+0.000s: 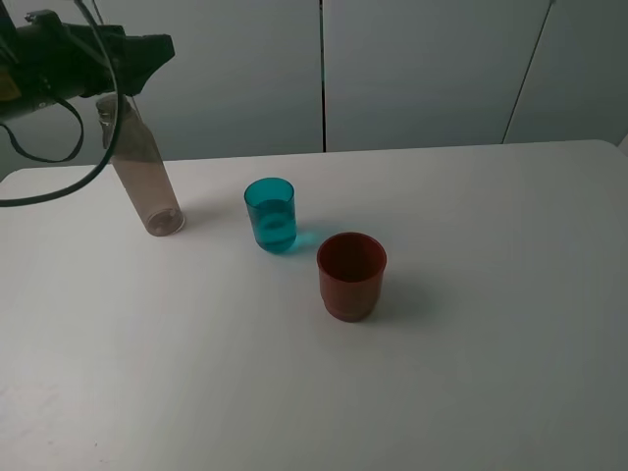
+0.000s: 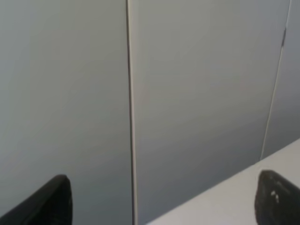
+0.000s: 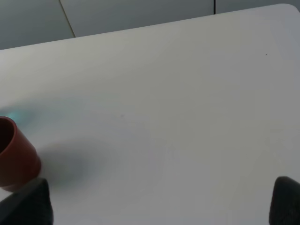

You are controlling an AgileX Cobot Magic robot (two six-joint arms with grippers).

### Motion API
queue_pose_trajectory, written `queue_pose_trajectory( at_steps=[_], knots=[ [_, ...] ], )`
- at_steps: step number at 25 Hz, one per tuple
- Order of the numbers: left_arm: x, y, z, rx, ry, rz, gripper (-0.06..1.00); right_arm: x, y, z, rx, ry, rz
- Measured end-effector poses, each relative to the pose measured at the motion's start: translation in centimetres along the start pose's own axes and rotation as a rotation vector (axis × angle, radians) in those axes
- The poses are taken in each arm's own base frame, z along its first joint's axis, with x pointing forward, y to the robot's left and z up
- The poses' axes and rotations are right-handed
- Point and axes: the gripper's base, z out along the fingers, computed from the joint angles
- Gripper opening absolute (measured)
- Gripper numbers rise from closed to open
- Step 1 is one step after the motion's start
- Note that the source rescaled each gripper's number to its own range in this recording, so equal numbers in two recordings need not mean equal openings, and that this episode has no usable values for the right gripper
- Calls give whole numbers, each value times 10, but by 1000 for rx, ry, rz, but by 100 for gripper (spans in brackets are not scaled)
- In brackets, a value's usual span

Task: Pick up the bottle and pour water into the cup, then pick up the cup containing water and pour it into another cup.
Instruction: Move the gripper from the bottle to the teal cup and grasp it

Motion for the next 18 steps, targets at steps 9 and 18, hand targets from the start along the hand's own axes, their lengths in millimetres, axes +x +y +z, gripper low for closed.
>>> queue_pose_trajectory(
  at_steps=[9, 18],
  knots=[
    [26, -56, 17, 121, 121, 4, 98, 0, 0, 0, 0, 0, 10],
    [107, -62, 18, 143, 312, -122, 98, 0, 0, 0, 0, 0, 14]
  ],
)
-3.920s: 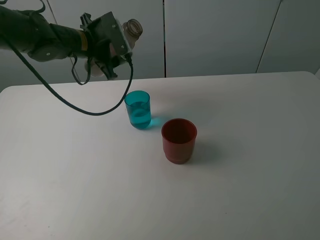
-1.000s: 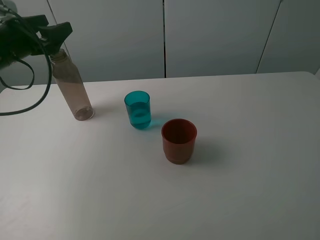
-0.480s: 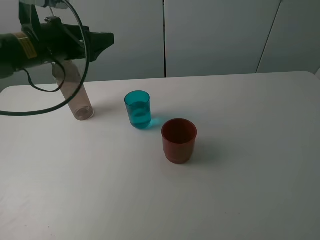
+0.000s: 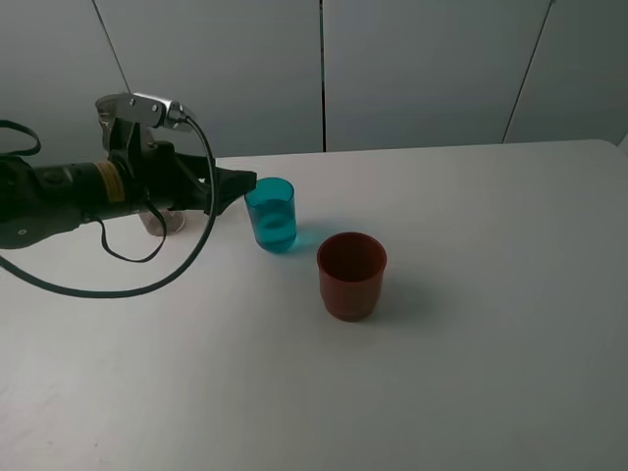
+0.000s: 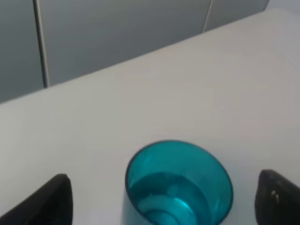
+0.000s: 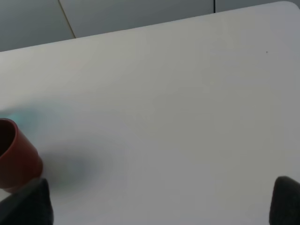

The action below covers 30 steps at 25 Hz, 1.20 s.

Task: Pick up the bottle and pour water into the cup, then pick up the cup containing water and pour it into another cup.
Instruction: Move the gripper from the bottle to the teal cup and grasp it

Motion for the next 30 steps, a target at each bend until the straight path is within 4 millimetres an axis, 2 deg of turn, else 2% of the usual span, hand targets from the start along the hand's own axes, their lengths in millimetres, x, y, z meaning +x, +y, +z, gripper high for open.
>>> queue_pose_trajectory(
  at_steps=[5, 10, 15, 24, 30],
  knots=[
    [29, 1, 10, 36, 68, -6, 98, 0, 0, 0, 0, 0, 0],
    [51, 3, 17, 63, 101, 79, 98, 0, 0, 0, 0, 0, 0],
    [63, 6, 22, 63, 88, 158, 98, 0, 0, 0, 0, 0, 0],
    [92, 10, 31, 69, 42, 138, 99, 0, 0, 0, 0, 0, 0],
    [92, 14, 33, 33, -16, 204, 99, 0, 0, 0, 0, 0, 0]
  ],
)
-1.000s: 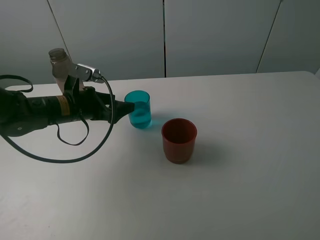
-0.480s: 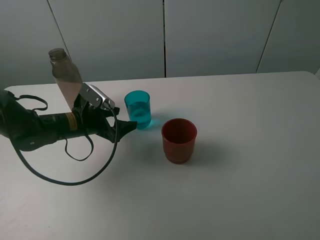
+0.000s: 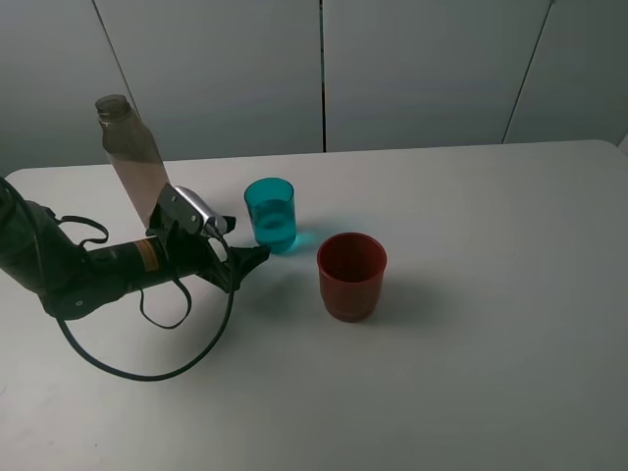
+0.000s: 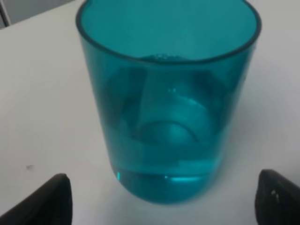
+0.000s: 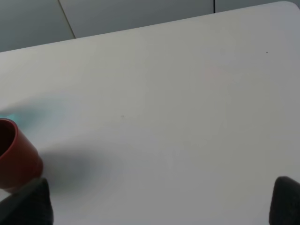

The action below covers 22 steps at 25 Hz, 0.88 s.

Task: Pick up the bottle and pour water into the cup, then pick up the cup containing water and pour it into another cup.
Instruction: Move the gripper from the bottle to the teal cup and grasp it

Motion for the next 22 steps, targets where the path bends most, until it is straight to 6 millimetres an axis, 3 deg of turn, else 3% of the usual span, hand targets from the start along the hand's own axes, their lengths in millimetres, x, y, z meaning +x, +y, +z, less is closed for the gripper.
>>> queue_pose_trajectory(
  at_steps=[8, 22],
  knots=[
    [-15, 11, 13, -11, -59, 8, 99, 0, 0, 0, 0, 0, 0],
    [-27, 13, 30, 67, -72, 28, 99, 0, 0, 0, 0, 0, 0]
  ],
)
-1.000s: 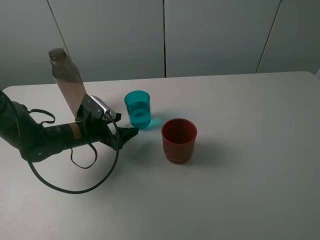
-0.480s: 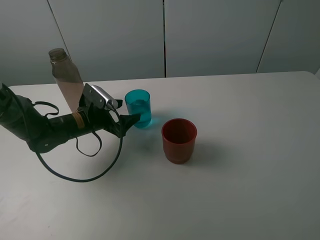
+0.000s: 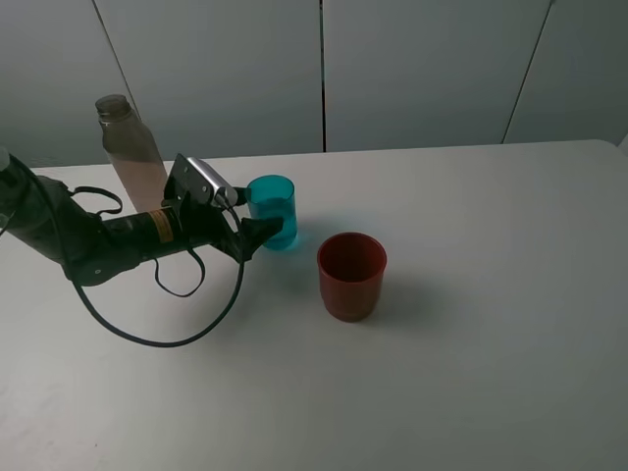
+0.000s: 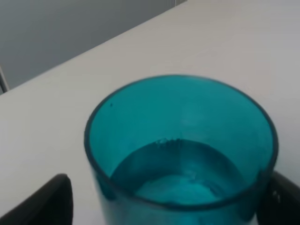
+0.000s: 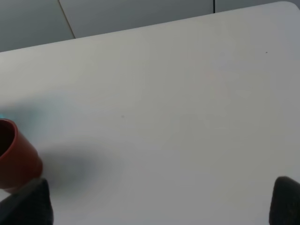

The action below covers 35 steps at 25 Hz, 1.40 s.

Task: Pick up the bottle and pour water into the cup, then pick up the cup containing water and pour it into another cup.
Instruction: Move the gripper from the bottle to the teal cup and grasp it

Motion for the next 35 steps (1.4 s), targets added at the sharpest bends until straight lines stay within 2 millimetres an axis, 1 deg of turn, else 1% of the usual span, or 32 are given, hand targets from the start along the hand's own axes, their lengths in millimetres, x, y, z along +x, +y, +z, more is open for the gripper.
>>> queue_pose_trajectory(
  at_steps=[5, 13, 19, 24, 31, 35],
  knots=[
    [8, -6, 13, 23, 23, -10, 99, 0, 0, 0, 0, 0, 0],
    [9, 6, 25, -15, 0, -37, 99, 0, 0, 0, 0, 0, 0],
    [19, 7, 31, -12, 1, -55, 99, 0, 0, 0, 0, 0, 0],
    [17, 10, 35, -13, -22, -48, 99, 0, 0, 0, 0, 0, 0],
    [7, 16, 42, -16, -61, -26, 99, 0, 0, 0, 0, 0, 0],
    [6, 17, 43, -16, -61, -39, 99, 0, 0, 0, 0, 0, 0]
  ],
)
